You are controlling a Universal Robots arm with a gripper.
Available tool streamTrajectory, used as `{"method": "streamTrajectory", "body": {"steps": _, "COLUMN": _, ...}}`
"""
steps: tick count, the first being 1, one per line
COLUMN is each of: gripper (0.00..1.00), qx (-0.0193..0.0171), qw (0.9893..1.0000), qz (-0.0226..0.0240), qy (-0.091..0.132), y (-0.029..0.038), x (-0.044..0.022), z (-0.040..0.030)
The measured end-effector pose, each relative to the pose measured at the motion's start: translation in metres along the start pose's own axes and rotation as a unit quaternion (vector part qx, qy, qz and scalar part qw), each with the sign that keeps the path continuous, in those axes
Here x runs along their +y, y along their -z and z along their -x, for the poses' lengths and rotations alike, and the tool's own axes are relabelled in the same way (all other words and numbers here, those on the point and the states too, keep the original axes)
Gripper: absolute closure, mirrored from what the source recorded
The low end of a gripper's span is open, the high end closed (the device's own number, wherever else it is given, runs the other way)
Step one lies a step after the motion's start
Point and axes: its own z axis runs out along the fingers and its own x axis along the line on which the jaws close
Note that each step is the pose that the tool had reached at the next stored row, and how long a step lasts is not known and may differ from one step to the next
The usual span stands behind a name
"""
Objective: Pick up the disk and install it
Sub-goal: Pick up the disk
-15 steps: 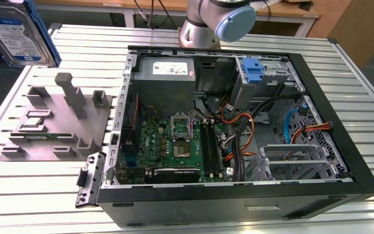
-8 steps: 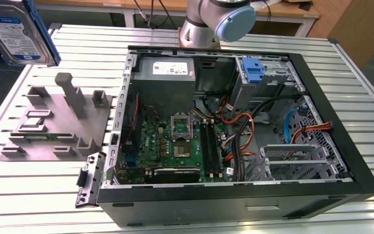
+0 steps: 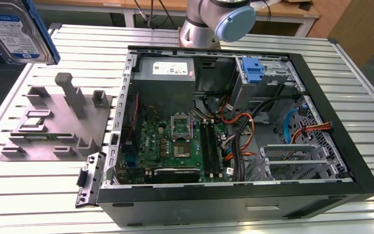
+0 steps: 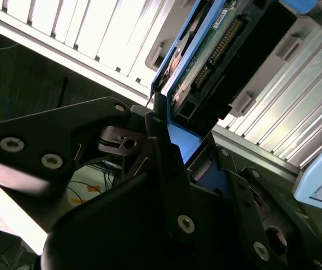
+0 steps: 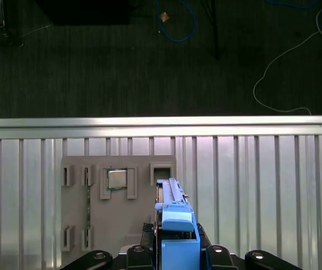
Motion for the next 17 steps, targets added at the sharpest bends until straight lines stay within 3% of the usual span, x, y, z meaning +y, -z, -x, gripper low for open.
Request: {"method": "streamTrajectory", "body": {"steps": 17, "gripper": 0.64, "qx": 0.0002, "qw": 1.0000, "qz": 0.0000, "qy": 0.000, "y": 0.0050, "x": 0.0001, "z": 0.0002}}
